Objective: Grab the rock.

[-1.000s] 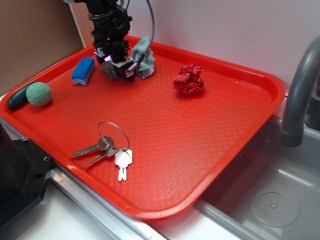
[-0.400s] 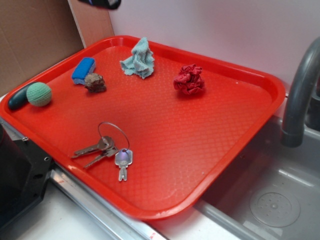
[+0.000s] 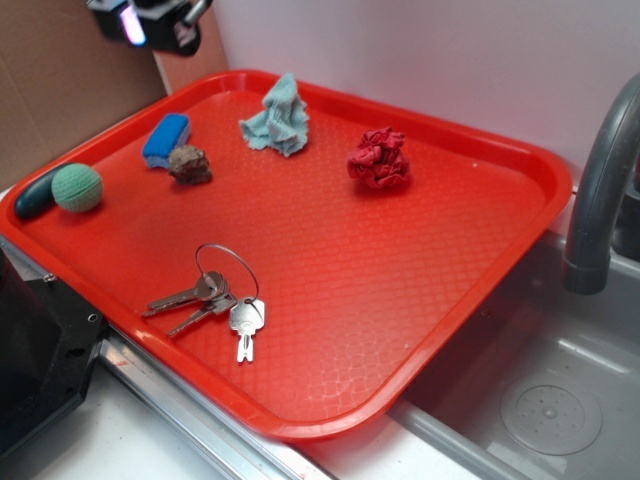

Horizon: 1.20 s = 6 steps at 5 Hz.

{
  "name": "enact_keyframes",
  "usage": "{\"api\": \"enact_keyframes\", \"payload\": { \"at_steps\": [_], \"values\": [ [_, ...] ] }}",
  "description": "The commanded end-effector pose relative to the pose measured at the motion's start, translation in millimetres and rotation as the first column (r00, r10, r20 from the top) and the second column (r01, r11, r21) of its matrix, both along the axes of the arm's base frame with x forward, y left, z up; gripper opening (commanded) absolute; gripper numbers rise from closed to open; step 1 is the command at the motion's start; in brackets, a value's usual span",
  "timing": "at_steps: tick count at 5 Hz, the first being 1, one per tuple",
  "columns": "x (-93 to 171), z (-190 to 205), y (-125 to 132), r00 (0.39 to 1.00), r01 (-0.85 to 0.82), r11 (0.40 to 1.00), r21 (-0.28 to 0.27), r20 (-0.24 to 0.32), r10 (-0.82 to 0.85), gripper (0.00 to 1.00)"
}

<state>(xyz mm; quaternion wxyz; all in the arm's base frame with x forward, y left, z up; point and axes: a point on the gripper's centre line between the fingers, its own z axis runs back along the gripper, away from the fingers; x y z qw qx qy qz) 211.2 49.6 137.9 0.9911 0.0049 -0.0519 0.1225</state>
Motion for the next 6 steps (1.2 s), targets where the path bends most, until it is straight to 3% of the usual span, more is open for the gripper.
{"api": "enact_keyframes", "payload": {
  "at_steps": [1,3,6],
  "values": [
    [-1,-43,37,0.993,-0.116,0.993,0.013,0.019,0.116,1.00],
    [22,-92,13,0.999,0.032,0.999,-0.023,-0.021,-0.033,1.00],
    [23,-115,2,0.993,0.010,1.000,-0.004,-0.115,-0.010,1.00]
  ]
}}
